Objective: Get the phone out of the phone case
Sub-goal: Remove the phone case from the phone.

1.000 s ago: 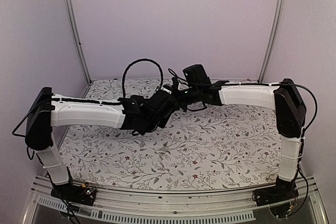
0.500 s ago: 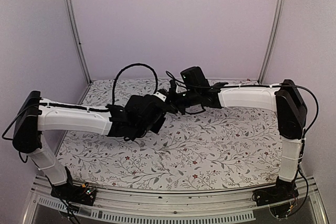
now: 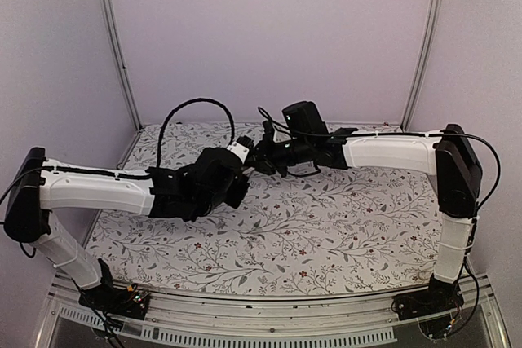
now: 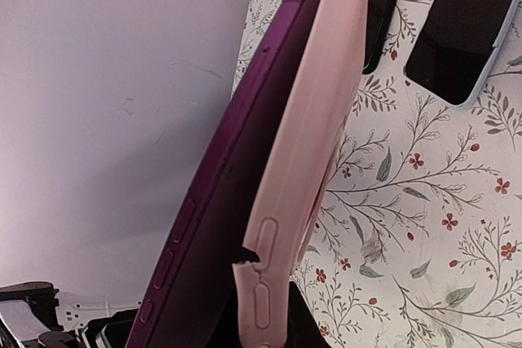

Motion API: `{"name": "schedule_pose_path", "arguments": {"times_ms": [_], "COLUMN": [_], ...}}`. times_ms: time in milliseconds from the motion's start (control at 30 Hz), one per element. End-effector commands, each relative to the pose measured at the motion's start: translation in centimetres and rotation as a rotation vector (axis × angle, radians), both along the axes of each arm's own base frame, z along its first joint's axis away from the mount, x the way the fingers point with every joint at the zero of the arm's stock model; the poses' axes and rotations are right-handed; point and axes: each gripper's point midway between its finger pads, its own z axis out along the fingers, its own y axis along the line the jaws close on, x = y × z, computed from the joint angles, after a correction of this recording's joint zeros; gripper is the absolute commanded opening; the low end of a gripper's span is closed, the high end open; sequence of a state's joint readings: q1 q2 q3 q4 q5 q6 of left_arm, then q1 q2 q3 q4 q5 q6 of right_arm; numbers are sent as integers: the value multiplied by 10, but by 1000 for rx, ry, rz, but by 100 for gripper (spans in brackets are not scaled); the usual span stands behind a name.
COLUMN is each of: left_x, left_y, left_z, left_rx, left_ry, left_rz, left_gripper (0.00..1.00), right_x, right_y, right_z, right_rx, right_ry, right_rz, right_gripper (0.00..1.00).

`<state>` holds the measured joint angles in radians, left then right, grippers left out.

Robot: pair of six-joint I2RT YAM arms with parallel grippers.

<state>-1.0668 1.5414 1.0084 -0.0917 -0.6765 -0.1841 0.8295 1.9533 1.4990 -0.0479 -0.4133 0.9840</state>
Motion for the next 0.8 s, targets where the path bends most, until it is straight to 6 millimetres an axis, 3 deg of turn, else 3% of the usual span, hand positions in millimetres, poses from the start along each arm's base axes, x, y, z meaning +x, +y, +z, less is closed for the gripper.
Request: {"name": "schedule_pose_path", "arguments": {"times_ms": [0, 400, 500, 667, 767], "left_x": [9, 8, 8, 8, 9], "left_y": [12, 12, 7, 5, 5], "left_z": [60, 67, 67, 68, 63], "left_rx": [-221, -279, -280, -285, -293], "left_ry": [-114, -115, -107, -102, -71], "left_rz": [80, 30, 2, -9, -17], "left_gripper": [0, 0, 8, 7, 16], "right_x": [17, 18, 18, 19, 19], "right_y": [-15, -15, -14, -14, -15], "right_z": [13, 14, 21, 24, 19], "right_rx": [-12, -20, -12, -11, -15], "right_ry": [-93, -116, -124, -132, -136], "right_rz": [-53, -44, -42, -45, -42], "right_gripper": [0, 0, 0, 0, 0]}}
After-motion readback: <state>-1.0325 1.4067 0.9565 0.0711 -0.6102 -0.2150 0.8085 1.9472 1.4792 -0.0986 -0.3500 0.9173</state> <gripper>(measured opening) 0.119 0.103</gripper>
